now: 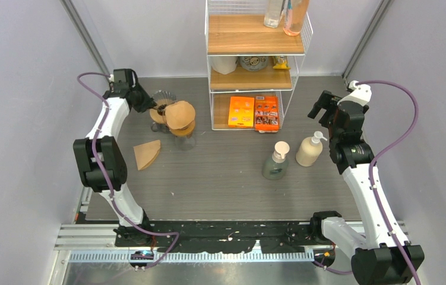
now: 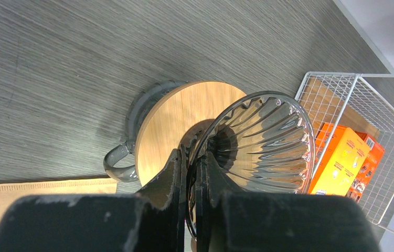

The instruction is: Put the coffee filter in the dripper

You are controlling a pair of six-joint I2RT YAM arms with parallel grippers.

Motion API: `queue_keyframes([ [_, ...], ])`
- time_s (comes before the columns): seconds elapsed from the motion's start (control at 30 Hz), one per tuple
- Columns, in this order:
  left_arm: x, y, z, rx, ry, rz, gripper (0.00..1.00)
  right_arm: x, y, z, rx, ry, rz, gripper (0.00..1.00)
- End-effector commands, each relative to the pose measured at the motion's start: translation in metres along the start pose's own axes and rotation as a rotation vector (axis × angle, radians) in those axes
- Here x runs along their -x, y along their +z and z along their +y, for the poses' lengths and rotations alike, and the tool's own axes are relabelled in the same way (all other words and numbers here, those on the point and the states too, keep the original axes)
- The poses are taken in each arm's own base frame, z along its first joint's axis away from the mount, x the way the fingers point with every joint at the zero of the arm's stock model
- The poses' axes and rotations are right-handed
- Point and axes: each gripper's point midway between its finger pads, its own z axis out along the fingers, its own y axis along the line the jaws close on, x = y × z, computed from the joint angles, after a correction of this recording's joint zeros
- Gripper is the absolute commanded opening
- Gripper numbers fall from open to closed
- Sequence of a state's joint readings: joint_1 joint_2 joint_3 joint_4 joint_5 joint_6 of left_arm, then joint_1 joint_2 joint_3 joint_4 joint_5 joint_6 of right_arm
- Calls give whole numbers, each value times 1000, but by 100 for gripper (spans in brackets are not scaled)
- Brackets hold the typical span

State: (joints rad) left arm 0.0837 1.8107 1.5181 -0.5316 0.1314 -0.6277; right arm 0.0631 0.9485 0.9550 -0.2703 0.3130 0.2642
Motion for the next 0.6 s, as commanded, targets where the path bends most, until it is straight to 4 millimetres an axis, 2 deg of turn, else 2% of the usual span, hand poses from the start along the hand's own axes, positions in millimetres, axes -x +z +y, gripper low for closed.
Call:
queue_keyframes([
  [0.0,-70,11,87,300,82,236,0,16,-5,-2,-5,13,-62,95],
  [0.1,-71,12,76,240,75,245,0,16,-5,-2,-5,14,-63,95],
  [0.23,-66,11,60,172,64,229,6,16,-5,-1,2,14,-62,96],
  [0.57,-57,9,41,128,71,214,16,17,-6,-1,3,14,-64,96],
])
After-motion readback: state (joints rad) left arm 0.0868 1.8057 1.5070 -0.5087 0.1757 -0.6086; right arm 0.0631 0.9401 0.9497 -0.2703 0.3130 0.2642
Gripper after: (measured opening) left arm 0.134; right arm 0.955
